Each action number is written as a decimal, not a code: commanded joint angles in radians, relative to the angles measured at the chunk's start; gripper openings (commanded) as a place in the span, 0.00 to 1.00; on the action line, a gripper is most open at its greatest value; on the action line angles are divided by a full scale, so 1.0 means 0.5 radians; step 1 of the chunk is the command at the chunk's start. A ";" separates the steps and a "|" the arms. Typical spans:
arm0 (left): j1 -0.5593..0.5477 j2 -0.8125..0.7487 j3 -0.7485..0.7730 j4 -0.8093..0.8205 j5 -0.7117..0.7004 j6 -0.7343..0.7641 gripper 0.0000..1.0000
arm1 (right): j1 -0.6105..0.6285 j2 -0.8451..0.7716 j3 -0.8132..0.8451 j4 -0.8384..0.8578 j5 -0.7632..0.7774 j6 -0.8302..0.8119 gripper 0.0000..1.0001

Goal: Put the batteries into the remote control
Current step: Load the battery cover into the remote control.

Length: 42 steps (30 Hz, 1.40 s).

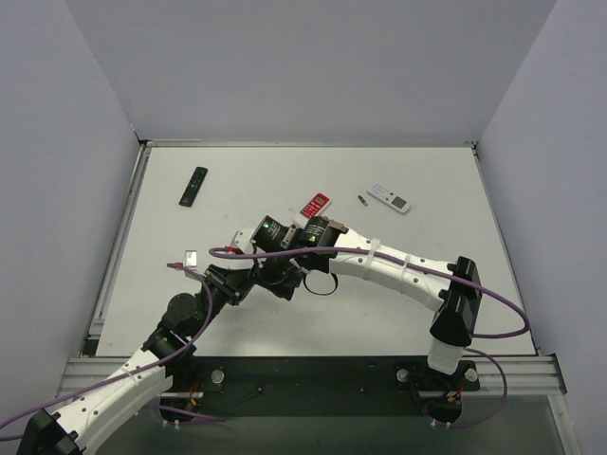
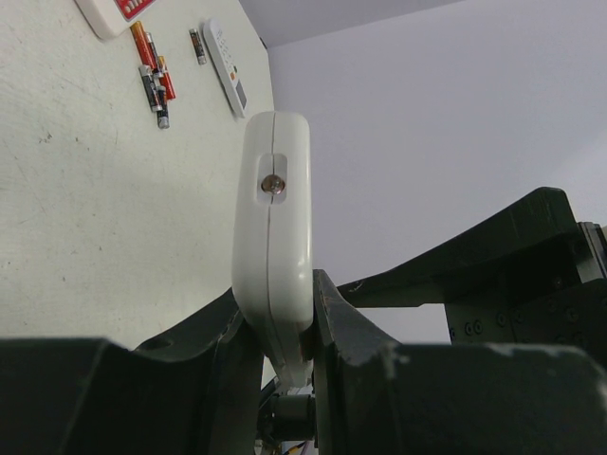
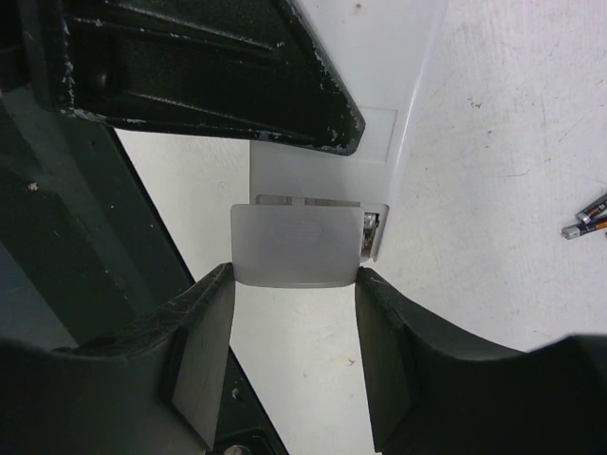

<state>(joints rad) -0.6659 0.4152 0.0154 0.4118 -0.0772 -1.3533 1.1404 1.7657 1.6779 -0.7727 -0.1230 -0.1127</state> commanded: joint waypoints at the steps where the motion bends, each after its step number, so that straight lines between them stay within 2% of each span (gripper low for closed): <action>1: -0.006 0.001 -0.230 0.088 -0.008 -0.015 0.00 | 0.020 0.006 0.065 -0.019 -0.033 -0.011 0.12; 13: -0.006 -0.042 -0.236 0.069 0.004 -0.012 0.00 | -0.026 -0.006 0.031 0.011 0.086 0.063 0.09; 32: -0.006 -0.088 -0.236 0.069 0.023 -0.005 0.00 | -0.047 -0.031 -0.003 0.057 0.068 0.057 0.09; 42: -0.006 -0.112 -0.224 0.075 0.038 -0.070 0.00 | -0.038 -0.028 -0.021 0.091 0.056 0.038 0.15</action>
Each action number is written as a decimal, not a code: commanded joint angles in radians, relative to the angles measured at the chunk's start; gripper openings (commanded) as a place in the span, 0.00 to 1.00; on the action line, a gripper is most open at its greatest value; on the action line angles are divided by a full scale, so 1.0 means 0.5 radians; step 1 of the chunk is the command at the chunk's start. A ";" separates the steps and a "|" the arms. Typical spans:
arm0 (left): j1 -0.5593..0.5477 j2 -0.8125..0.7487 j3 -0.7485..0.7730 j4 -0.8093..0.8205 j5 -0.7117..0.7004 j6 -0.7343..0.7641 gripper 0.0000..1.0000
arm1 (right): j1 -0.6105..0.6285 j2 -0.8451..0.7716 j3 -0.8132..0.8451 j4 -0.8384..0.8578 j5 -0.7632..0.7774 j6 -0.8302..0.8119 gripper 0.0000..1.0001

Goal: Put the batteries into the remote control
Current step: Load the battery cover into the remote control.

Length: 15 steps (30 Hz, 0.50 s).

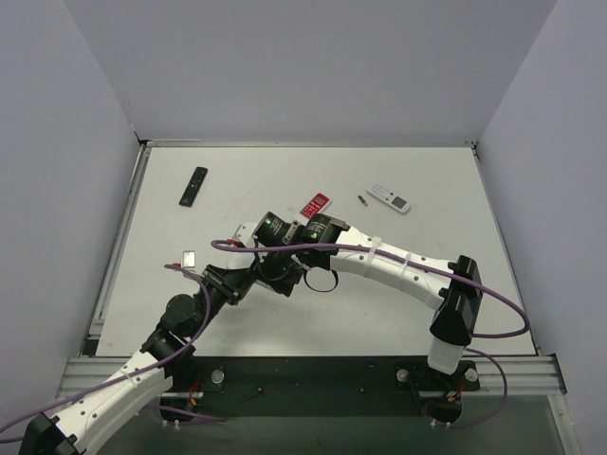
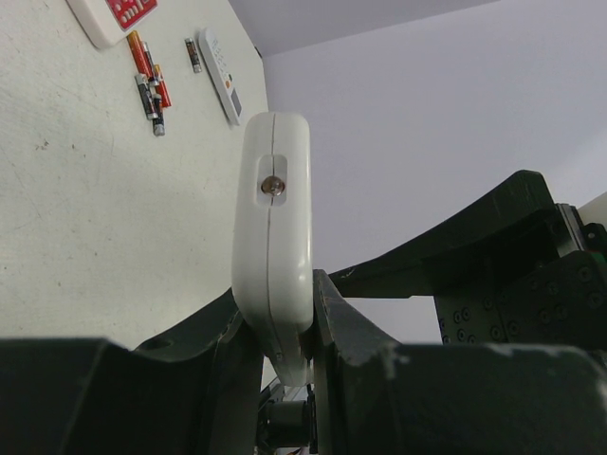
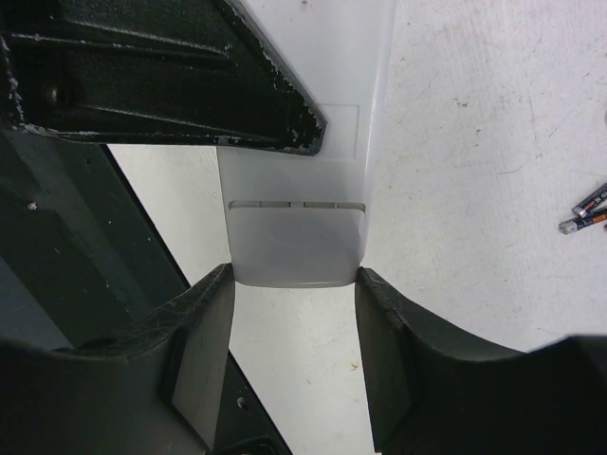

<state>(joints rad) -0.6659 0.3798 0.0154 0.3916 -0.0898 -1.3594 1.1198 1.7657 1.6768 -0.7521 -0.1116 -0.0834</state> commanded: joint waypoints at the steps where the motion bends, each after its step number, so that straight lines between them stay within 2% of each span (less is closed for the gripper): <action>1: -0.003 -0.054 -0.230 0.110 0.060 -0.070 0.00 | 0.003 -0.028 -0.028 0.050 0.033 -0.020 0.15; 15: -0.006 -0.131 -0.249 0.030 0.014 -0.144 0.00 | 0.006 -0.055 -0.046 0.053 0.024 -0.020 0.28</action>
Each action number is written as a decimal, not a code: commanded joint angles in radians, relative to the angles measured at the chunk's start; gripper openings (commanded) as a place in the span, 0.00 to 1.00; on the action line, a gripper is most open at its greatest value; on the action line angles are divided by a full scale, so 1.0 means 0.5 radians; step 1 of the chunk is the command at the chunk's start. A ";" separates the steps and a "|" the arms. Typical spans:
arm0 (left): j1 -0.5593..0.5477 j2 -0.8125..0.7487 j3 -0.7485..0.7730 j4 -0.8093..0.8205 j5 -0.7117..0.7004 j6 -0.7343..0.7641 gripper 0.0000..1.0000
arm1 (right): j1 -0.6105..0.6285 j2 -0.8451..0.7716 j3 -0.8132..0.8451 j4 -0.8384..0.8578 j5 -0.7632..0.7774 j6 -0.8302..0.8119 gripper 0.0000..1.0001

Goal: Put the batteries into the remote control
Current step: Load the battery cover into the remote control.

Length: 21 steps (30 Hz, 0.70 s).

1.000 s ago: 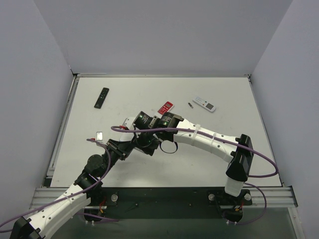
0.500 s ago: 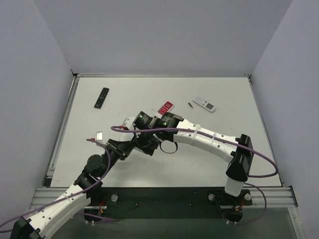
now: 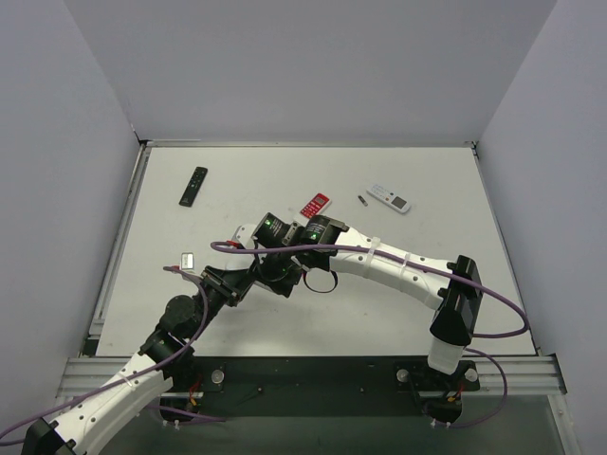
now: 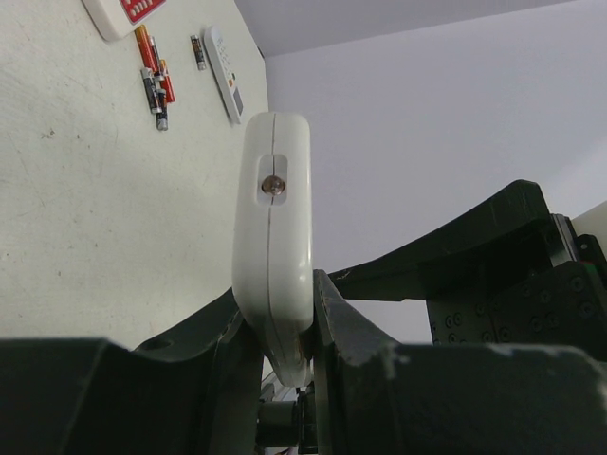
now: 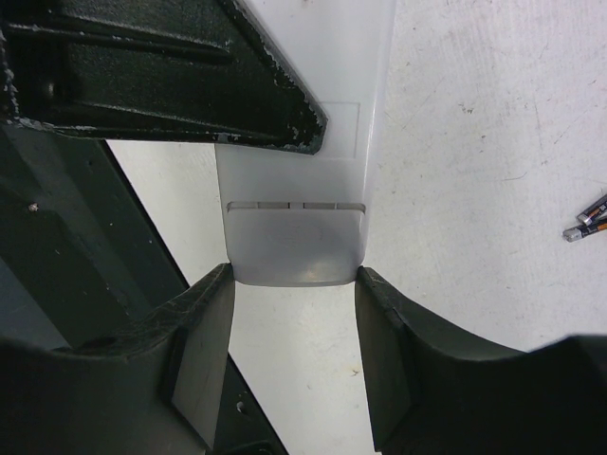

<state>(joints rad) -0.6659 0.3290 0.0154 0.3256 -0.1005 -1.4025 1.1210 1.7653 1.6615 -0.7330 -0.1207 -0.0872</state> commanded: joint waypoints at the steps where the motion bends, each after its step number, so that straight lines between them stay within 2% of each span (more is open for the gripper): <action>1: -0.006 -0.029 -0.243 0.162 0.035 -0.057 0.00 | -0.002 -0.055 -0.016 0.015 0.045 -0.013 0.28; 21: -0.006 0.005 -0.276 0.189 0.026 -0.113 0.00 | 0.001 -0.085 -0.007 0.012 0.036 -0.007 0.43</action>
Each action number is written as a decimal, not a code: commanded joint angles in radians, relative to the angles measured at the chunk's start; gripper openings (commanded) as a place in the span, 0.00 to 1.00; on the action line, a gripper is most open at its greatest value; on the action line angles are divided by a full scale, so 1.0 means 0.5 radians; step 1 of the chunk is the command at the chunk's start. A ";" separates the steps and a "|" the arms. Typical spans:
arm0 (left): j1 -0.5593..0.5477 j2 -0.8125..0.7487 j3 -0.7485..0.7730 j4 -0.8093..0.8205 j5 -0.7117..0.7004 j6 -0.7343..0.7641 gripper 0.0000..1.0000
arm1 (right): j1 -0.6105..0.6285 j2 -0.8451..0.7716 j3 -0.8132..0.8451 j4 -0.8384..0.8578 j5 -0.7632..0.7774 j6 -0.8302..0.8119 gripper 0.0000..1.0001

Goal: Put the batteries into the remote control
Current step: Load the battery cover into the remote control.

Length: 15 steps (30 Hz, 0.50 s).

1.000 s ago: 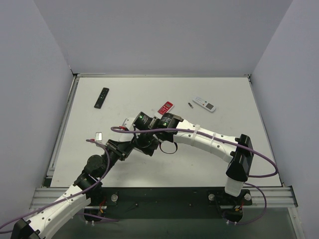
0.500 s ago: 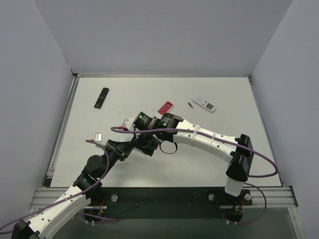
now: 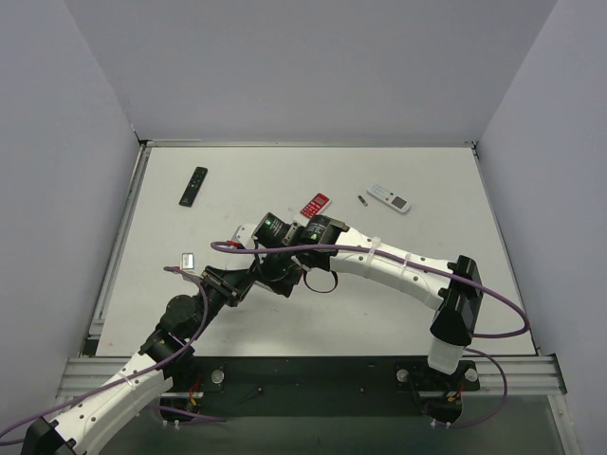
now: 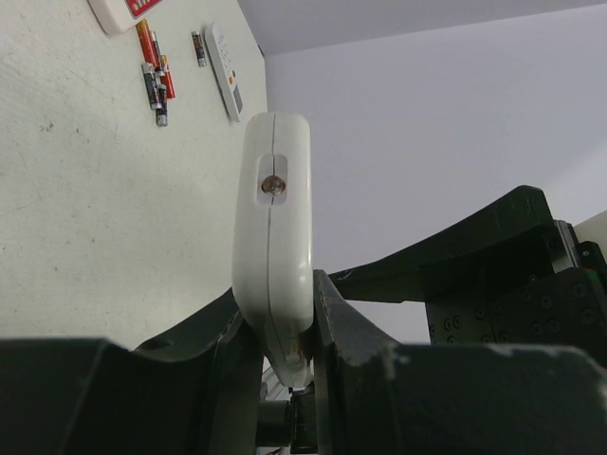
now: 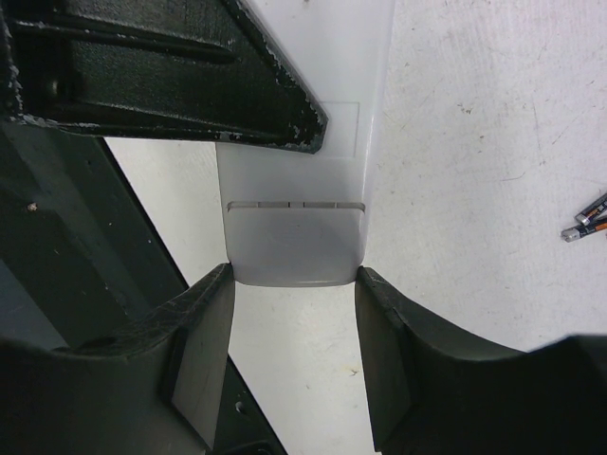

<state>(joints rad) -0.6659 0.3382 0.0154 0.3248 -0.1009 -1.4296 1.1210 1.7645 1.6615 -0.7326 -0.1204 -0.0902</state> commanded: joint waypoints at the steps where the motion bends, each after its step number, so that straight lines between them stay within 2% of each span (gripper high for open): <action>1: -0.006 -0.020 -0.276 0.191 0.027 -0.062 0.00 | 0.001 -0.084 -0.007 0.011 0.035 -0.001 0.43; 15: -0.006 -0.047 -0.282 0.133 0.005 -0.092 0.00 | 0.001 -0.099 -0.016 0.011 0.063 0.009 0.54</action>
<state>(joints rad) -0.6659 0.3309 0.0154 0.3244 -0.1024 -1.4563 1.1206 1.7576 1.6615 -0.7277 -0.1188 -0.0891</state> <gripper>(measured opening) 0.317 0.527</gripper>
